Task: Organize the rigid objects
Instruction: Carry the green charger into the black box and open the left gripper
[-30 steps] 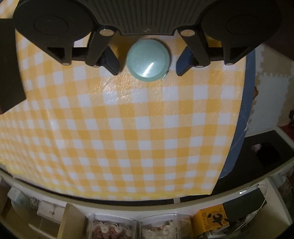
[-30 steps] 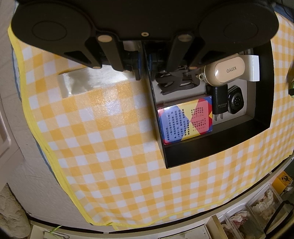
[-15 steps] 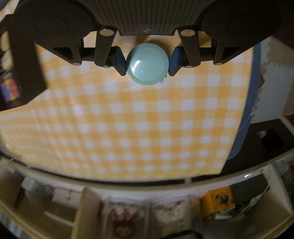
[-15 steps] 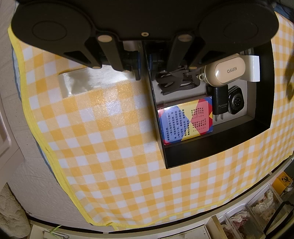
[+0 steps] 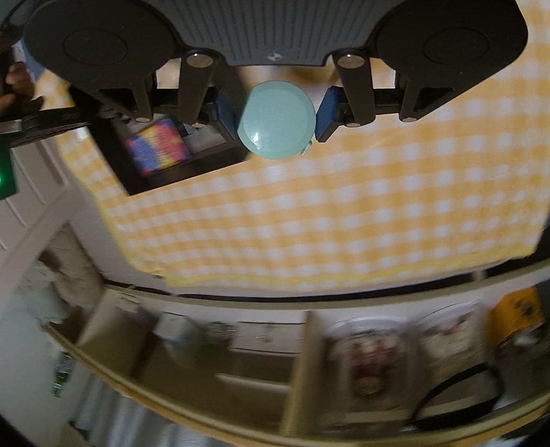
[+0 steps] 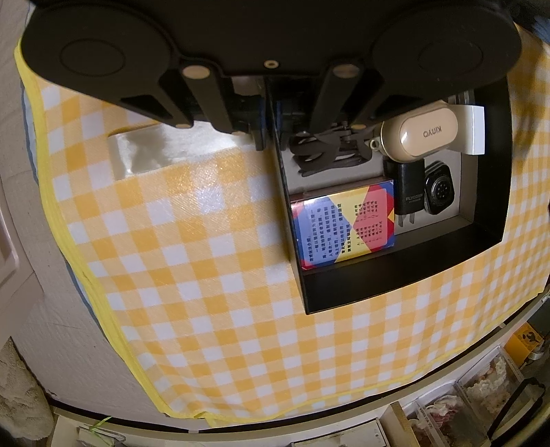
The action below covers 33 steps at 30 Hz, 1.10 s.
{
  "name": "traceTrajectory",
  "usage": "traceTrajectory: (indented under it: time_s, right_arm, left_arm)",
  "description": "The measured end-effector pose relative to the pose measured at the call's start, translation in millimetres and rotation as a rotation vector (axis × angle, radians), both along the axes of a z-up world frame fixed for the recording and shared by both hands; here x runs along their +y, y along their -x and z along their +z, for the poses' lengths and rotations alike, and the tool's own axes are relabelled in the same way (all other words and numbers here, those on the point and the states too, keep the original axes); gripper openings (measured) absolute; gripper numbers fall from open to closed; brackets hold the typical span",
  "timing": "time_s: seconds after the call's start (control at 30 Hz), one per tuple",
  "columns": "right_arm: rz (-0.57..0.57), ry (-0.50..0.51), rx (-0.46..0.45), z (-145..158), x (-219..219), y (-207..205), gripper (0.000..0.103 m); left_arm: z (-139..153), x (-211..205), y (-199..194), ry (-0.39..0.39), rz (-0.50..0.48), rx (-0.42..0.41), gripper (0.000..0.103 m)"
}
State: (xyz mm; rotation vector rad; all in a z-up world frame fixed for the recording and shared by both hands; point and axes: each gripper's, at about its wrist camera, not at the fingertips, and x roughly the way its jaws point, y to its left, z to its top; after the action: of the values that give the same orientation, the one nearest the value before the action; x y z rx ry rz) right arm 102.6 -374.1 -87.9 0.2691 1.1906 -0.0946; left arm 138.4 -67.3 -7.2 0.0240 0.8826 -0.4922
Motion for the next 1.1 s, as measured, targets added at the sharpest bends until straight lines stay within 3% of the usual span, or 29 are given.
traceTrajectory:
  time_s: [0.27, 0.8, 0.93, 1.1]
  right_arm:
    - [0.000, 0.001, 0.000, -0.2, 0.9, 0.1, 0.006]
    - [0.000, 0.002, 0.001, -0.3, 0.5, 0.9, 0.006]
    - [0.001, 0.004, 0.002, -0.8, 1.5, 0.2, 0.006]
    - [0.001, 0.004, 0.002, -0.8, 1.6, 0.2, 0.006]
  left_arm:
    - [-15.0, -62.3, -2.8, 0.035, -0.115, 0.019, 0.051]
    - [-33.3, -70.7, -6.4, -0.046, -0.149, -0.012, 0.052]
    - [-29.3, -71.4, -2.8, -0.064, -0.144, -0.030, 0.070]
    - [-27.9, -69.3, -1.0, -0.069, -0.149, -0.026, 0.070]
